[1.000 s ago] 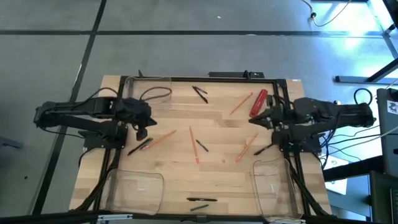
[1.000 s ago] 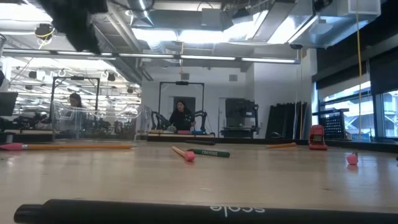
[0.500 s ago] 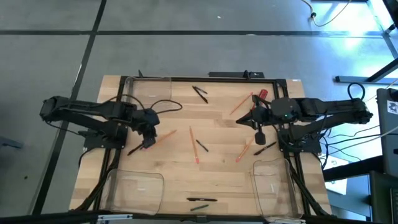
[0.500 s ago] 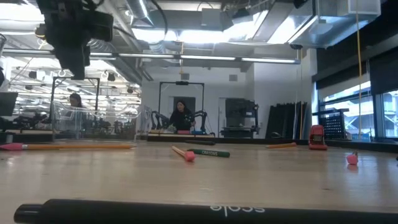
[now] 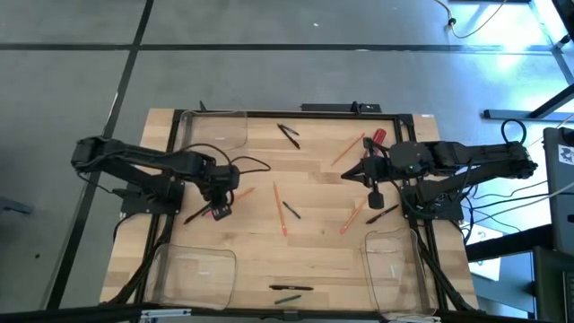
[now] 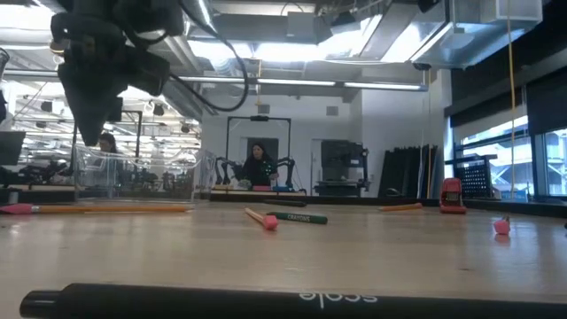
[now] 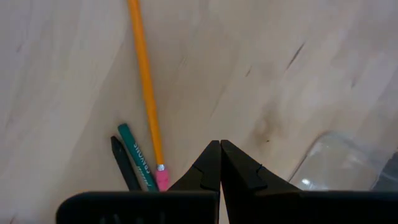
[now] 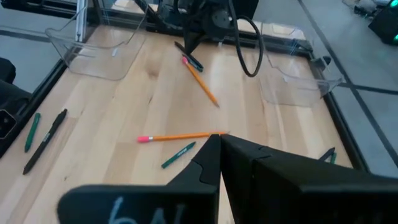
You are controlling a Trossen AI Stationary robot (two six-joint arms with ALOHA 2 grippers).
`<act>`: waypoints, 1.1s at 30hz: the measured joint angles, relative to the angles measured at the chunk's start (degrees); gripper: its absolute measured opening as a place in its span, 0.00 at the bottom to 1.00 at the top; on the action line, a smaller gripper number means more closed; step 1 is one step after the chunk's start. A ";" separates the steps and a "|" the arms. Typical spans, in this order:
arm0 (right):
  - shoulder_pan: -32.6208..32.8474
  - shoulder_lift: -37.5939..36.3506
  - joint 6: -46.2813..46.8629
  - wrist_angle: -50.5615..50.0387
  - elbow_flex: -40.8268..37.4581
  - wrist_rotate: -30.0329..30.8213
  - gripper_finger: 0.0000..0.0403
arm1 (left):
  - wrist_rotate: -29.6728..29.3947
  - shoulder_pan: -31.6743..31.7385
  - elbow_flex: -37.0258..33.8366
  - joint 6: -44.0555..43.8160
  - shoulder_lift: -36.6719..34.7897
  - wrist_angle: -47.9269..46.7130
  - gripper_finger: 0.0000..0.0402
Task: Sort crayons/erasers/pens/pencils in bins
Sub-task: Put the orange pencil into the top transparent bin
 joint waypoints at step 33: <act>0.00 -0.02 1.04 -2.33 0.00 -5.86 0.03 | -4.50 -1.63 -0.89 -7.13 0.62 -0.03 0.00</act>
